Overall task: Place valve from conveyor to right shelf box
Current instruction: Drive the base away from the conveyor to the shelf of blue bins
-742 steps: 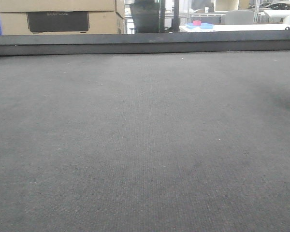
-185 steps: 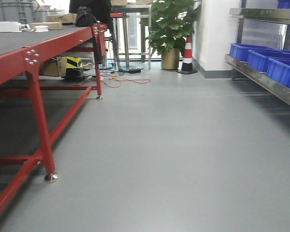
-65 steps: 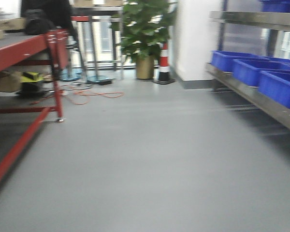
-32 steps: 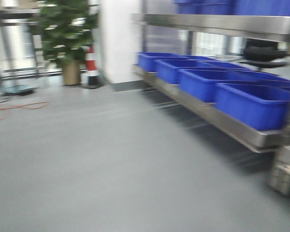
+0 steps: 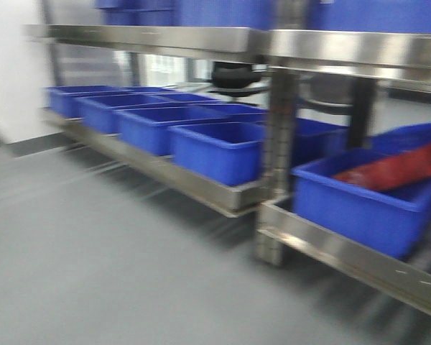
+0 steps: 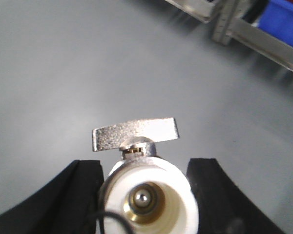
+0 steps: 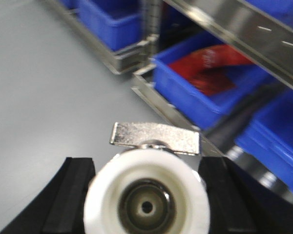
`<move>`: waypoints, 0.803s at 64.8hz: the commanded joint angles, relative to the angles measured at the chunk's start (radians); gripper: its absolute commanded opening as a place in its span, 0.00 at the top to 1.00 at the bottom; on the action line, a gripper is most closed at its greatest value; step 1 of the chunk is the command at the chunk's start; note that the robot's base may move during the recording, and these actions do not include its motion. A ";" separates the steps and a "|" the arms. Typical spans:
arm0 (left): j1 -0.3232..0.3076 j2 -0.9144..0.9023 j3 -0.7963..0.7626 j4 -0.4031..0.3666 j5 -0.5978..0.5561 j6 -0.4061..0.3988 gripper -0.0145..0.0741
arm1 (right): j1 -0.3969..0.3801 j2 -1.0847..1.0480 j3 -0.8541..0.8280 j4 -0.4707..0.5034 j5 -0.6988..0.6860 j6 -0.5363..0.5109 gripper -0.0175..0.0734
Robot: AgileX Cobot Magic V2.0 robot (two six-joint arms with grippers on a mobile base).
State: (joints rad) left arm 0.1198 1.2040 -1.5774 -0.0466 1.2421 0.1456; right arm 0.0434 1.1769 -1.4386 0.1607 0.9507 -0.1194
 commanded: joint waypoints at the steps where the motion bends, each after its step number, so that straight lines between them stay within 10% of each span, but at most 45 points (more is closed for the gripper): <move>1: -0.005 -0.011 -0.011 -0.014 -0.039 -0.005 0.96 | -0.001 -0.010 -0.017 -0.006 -0.066 -0.005 0.98; 52: -0.005 -0.011 -0.011 -0.014 -0.039 -0.005 0.96 | -0.001 -0.010 -0.017 -0.006 -0.066 -0.005 0.98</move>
State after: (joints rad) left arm 0.1198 1.2040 -1.5774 -0.0523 1.2421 0.1456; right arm 0.0434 1.1769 -1.4386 0.1587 0.9507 -0.1194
